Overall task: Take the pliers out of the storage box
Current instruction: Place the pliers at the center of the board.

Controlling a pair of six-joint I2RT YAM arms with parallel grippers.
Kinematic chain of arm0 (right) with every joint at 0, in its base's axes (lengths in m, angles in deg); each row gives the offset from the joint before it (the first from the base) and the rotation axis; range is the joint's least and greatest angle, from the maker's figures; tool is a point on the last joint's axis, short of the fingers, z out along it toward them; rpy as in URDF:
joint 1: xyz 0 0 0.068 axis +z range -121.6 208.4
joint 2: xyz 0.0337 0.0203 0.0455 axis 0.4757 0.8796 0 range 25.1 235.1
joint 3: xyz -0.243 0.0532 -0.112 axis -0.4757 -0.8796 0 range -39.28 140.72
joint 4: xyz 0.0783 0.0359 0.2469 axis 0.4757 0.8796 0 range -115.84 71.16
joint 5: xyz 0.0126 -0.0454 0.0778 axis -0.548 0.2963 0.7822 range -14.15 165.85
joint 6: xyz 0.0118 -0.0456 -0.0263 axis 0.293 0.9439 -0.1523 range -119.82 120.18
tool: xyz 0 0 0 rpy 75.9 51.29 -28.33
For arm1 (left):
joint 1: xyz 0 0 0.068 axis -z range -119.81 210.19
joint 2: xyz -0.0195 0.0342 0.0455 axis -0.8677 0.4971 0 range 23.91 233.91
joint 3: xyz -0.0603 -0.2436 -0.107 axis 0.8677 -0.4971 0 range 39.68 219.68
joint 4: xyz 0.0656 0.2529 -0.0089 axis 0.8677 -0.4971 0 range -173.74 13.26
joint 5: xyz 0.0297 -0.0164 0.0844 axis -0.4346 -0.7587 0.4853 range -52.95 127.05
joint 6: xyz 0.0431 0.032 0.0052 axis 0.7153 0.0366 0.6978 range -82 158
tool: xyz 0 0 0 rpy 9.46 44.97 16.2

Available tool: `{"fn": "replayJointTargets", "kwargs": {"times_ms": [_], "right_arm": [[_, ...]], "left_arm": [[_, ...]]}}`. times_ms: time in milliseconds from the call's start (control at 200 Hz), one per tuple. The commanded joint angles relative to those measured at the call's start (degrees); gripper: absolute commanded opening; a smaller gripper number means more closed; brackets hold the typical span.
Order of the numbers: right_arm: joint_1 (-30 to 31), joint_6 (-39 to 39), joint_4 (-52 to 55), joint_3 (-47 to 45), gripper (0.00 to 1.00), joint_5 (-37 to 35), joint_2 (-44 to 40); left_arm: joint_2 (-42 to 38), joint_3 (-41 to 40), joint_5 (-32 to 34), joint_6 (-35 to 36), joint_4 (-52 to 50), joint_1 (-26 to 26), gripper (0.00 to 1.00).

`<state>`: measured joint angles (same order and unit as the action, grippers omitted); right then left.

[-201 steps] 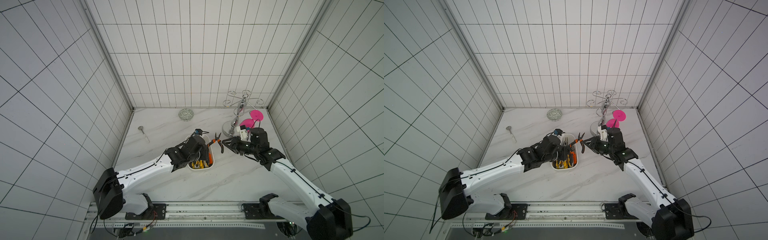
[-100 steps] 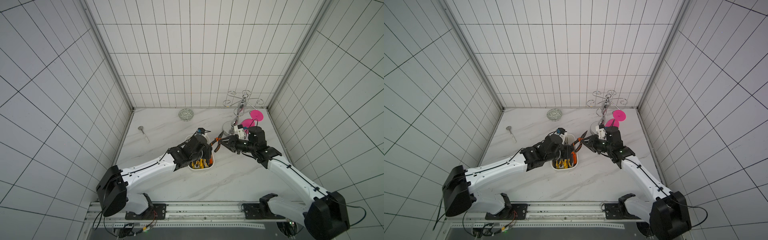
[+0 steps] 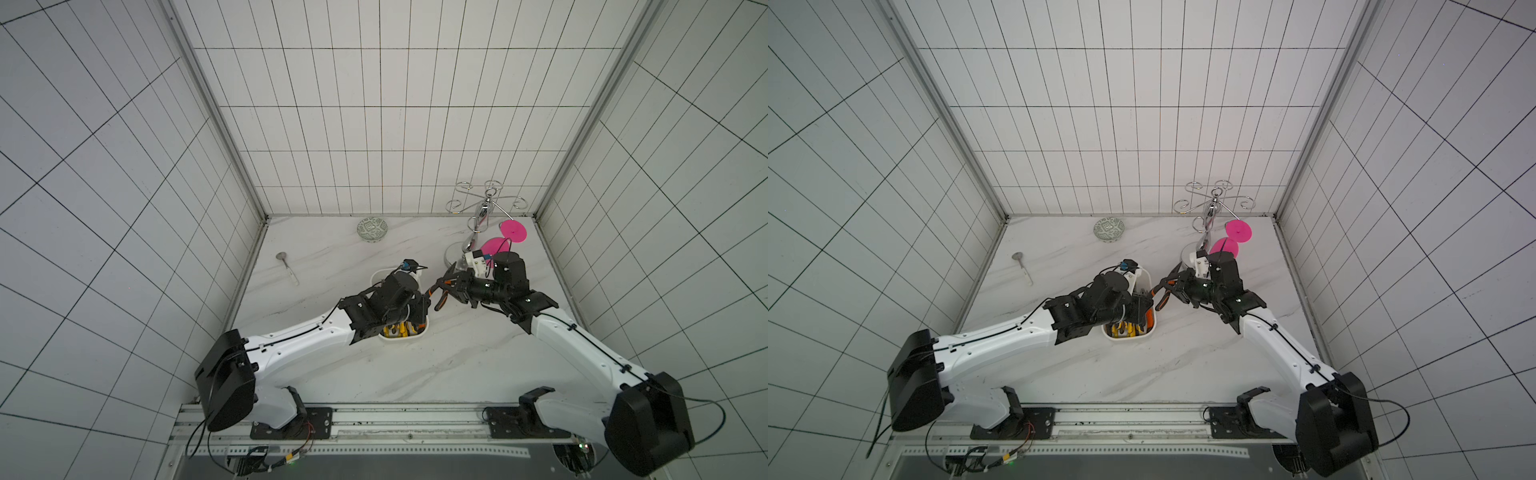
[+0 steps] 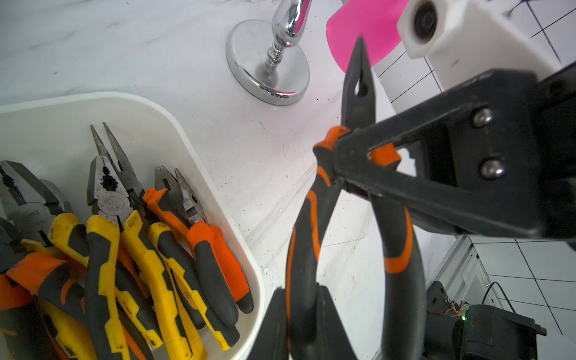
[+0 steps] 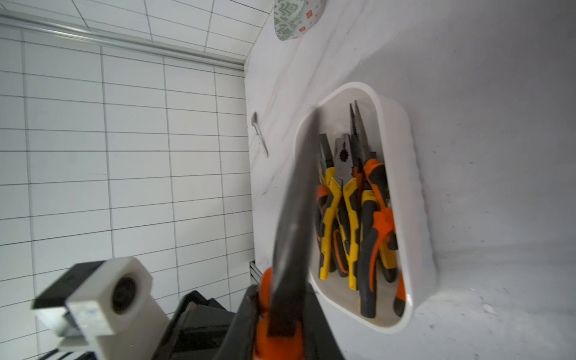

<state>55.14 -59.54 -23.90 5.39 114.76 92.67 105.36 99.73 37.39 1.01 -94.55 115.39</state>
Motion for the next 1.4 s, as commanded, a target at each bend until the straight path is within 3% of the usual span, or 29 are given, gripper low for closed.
{"fn": "replayJointTargets", "kwargs": {"times_ms": [0, 90, 245, 330, 415, 575, 700, 1164, 1394], "right_arm": [[0.45, 2.34, 1.35, -0.54, 0.06, -0.32, -0.65], [0.50, 5.85, 4.17, 0.00, 0.00, -0.97, -1.36], [0.09, 14.86, 12.42, 1.83, 0.00, -2.63, -2.42], [-0.19, 21.64, 18.34, 3.63, 0.00, -4.42, -2.53], [-0.12, 28.95, 25.35, 5.45, 0.00, -6.56, -1.87], [-0.13, 39.25, 34.97, 7.12, 0.00, -10.10, 2.44], [0.06, 42.90, 37.65, 8.05, 0.00, -11.63, 8.22], [2.94, 48.19, 37.09, 18.47, 0.00, -9.74, 29.21], [2.99, 46.28, 35.51, 21.79, 0.00, -13.82, 34.85]], "left_arm": [[-0.18, 1.56, -0.86, 1.31, 4.78, 0.44, 0.00], [-0.06, 1.08, -0.70, 1.39, 4.79, 0.44, 0.16], [-2.12, -1.38, 1.61, 2.09, 4.29, 0.44, 0.74], [-4.80, -3.80, 4.55, 1.98, 2.52, 0.44, 0.89], [-8.44, -7.07, 7.60, 2.18, 0.82, 0.44, 0.98], [-16.47, -14.75, 12.56, 2.05, 0.73, 0.35, 0.99], [-19.87, -17.23, 14.25, 0.89, -0.87, -0.37, 0.99], [-16.07, -14.89, 15.66, -0.84, -5.53, -2.09, 0.99], [-14.89, -14.57, 15.40, -1.49, -5.61, -2.20, 0.99]]}}
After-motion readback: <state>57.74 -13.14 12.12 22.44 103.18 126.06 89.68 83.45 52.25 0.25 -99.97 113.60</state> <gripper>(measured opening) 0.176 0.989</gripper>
